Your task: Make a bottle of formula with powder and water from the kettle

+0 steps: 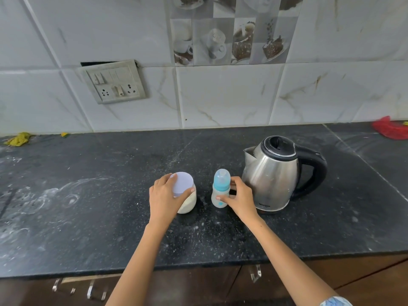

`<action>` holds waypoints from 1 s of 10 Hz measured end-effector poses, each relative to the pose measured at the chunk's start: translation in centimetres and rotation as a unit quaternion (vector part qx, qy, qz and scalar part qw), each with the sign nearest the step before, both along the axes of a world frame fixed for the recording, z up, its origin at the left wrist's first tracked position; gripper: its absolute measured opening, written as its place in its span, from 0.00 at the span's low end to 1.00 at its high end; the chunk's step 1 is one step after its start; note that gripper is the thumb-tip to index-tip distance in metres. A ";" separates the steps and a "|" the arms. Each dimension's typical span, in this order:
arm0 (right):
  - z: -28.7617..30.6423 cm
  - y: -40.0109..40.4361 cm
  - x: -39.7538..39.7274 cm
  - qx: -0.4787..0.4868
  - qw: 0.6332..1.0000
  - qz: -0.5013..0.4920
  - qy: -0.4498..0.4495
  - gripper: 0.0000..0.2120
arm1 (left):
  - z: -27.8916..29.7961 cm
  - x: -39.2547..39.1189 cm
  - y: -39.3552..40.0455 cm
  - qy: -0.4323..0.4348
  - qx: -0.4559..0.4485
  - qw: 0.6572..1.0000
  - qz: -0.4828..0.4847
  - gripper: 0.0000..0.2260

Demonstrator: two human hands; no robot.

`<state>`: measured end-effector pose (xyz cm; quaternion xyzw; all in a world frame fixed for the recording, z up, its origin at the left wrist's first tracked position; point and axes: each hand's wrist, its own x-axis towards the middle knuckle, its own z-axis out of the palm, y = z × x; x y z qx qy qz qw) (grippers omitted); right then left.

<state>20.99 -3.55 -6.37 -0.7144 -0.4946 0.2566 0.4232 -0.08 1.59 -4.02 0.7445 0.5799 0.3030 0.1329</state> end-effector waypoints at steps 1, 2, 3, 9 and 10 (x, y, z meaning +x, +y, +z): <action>0.0 0.0 -0.1 0.000 1.000 0.003 0.001 0.27 | 0.2 0.1 0.4 0.012 0.004 1.000 0.003 0.34; 0.1 0.1 -0.4 0.000 1.000 0.007 0.004 0.28 | 0.4 0.4 0.6 0.025 0.007 1.000 0.004 0.32; 0.0 0.1 -0.5 0.001 1.000 0.008 0.009 0.28 | 0.1 0.3 0.6 0.018 0.006 1.000 -0.005 0.35; -1.0 -2.5 -0.8 0.041 0.993 -0.037 -0.105 0.28 | 0.1 -1.4 -0.3 0.098 0.040 0.993 -0.057 0.35; 0.0 -3.9 -1.5 0.153 0.960 -0.068 -0.223 0.25 | 0.8 -0.8 -1.1 0.088 0.102 0.991 -0.015 0.32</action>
